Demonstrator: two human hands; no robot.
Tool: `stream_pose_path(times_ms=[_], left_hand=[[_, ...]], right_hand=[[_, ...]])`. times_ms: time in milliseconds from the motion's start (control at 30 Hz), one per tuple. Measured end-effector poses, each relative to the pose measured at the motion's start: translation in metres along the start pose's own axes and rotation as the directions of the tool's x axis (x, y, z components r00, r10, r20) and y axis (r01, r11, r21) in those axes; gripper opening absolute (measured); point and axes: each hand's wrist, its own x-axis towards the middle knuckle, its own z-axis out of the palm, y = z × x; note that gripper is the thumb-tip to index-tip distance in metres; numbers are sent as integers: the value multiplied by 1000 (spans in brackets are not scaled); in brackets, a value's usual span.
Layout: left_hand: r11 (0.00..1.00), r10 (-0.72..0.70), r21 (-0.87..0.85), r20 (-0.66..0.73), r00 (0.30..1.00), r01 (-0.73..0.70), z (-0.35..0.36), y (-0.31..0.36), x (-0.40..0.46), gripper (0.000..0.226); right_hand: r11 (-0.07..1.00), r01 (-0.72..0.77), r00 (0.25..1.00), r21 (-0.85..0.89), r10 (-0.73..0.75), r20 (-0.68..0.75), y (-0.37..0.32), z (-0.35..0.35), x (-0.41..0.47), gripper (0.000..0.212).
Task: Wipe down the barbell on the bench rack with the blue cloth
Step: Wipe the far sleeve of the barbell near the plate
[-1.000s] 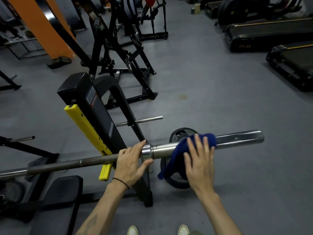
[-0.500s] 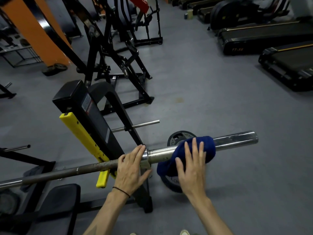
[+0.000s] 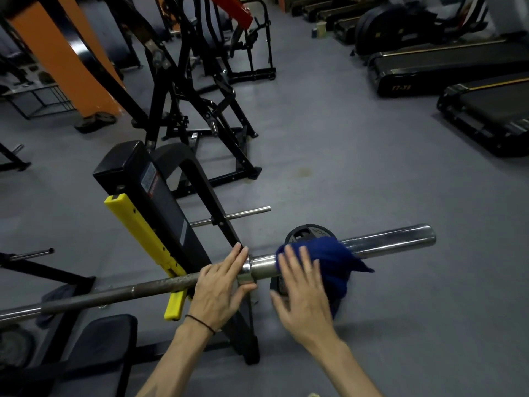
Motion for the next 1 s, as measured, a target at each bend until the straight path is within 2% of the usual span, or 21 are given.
stream_pose_path(times_ms=[33, 100, 200, 300, 333, 400, 467, 533, 633, 700, 767, 867, 933, 1000], left_hand=[[1000, 0, 5, 2, 1000, 0, 1, 0, 0, 76], [1000, -13, 13, 3, 1000, 13, 2, 1, -1, 76], [999, -17, 39, -4, 1000, 17, 5, 5, -2, 73], [999, -20, 27, -2, 1000, 20, 5, 6, -2, 66], [999, -35, -5, 0, 999, 35, 3, 6, -2, 64], [993, -70, -94, -7, 998, 69, -1, 6, 1, 61], [985, -97, -145, -28, 995, 92, -5, 7, 5, 56], [985, -112, -134, -34, 993, 106, -7, 10, 9, 52], [986, -125, -113, -19, 992, 122, -6, 13, 11, 60], [991, -104, -79, 31, 994, 106, -4, 12, 9, 72], [996, -79, -29, 64, 995, 81, 0, 11, 6, 85], [992, -93, -78, 42, 995, 96, 2, 7, 5, 92], [987, -103, -119, 25, 994, 106, -1, 6, 7, 90], [981, -120, -150, 22, 993, 122, -6, 6, 9, 86]], right_hand=[[996, 79, 997, -34, -78, 29, 2, 2, -1, 74], [995, 82, 997, -64, -81, 8, 21, -3, 2, 67], [990, -137, 987, -29, 134, -95, 50, -17, 8, 59], [957, -287, 946, 39, 290, -144, 32, -17, 9, 66], [963, -268, 954, 29, 269, -131, 19, -13, 8, 71], [995, -81, 995, -59, 77, -59, -2, -1, 2, 80], [990, 89, 996, -110, -87, 18, 3, 2, -1, 87], [993, 60, 998, -106, -60, 5, 24, -8, 3, 91], [980, -182, 980, -85, 175, -90, 51, -24, 6, 100], [956, -288, 952, -49, 280, -121, 40, -23, 8, 99], [971, -227, 970, -79, 219, -105, 17, -14, 7, 99], [987, 53, 999, -148, -52, 9, 3, -5, 1, 108], [991, 38, 999, -132, -37, 7, 23, -13, 4, 109], [988, -104, 993, -115, 97, -66, 47, -25, 7, 104]])
